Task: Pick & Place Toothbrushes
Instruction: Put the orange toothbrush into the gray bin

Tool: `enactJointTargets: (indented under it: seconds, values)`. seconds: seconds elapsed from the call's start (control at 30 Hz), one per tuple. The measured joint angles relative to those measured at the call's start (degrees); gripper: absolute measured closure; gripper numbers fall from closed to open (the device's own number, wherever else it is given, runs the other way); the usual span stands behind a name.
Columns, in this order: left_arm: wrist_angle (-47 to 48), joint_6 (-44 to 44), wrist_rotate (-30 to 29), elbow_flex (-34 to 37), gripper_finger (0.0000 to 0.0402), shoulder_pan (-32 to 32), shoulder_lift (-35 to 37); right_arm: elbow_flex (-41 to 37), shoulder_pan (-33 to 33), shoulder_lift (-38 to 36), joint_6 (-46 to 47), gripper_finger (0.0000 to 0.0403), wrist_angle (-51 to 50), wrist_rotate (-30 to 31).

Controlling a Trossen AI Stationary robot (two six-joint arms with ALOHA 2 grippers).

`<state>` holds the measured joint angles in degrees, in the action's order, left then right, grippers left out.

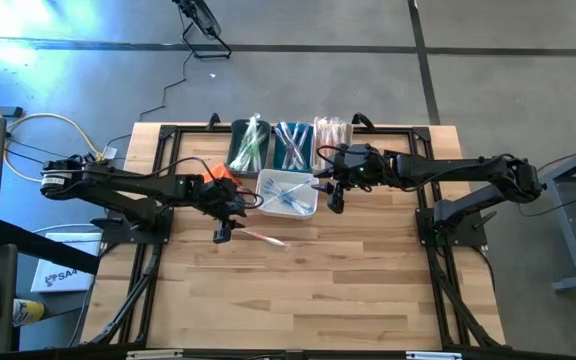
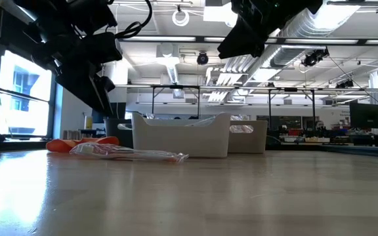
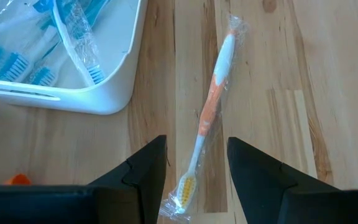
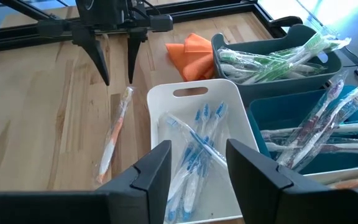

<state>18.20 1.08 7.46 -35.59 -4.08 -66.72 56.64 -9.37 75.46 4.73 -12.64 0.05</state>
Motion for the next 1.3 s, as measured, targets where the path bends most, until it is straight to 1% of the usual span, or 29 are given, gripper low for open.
enactJointTargets:
  seconds: [0.33, 0.47, 0.67, 0.9, 1.07, 1.3]
  values:
    - [1.84, 0.04, -0.02, 0.00, 0.0236, 0.00, -0.10, -0.01, -0.01, 0.00, -0.22, 0.0257, 0.00, 0.00]
    - [1.44, -1.15, -0.02, 0.00, 0.0236, 0.00, -1.39, -0.02, -0.02, 0.00, -0.24, 0.0257, -0.02, 0.00]
    - [0.32, -1.55, 0.11, 0.00, 0.0236, 0.00, -6.05, 0.00, 0.00, 0.00, -0.24, 0.0257, -0.02, -0.01]
    - [-2.29, -1.57, 3.97, -0.02, 0.0236, -0.02, -11.38, 0.00, -0.02, 0.00, -0.24, 0.0257, -0.01, 0.00]
    - [-2.56, -1.57, 4.00, -0.02, 0.0236, -0.02, -15.47, 0.00, -0.02, 0.00, -0.24, 0.0257, 0.00, 0.00]
    - [-3.43, -1.73, 4.24, -0.13, 0.0236, -0.02, -17.61, 0.00, 0.00, 0.00, -0.24, 0.0257, 0.00, 0.00]
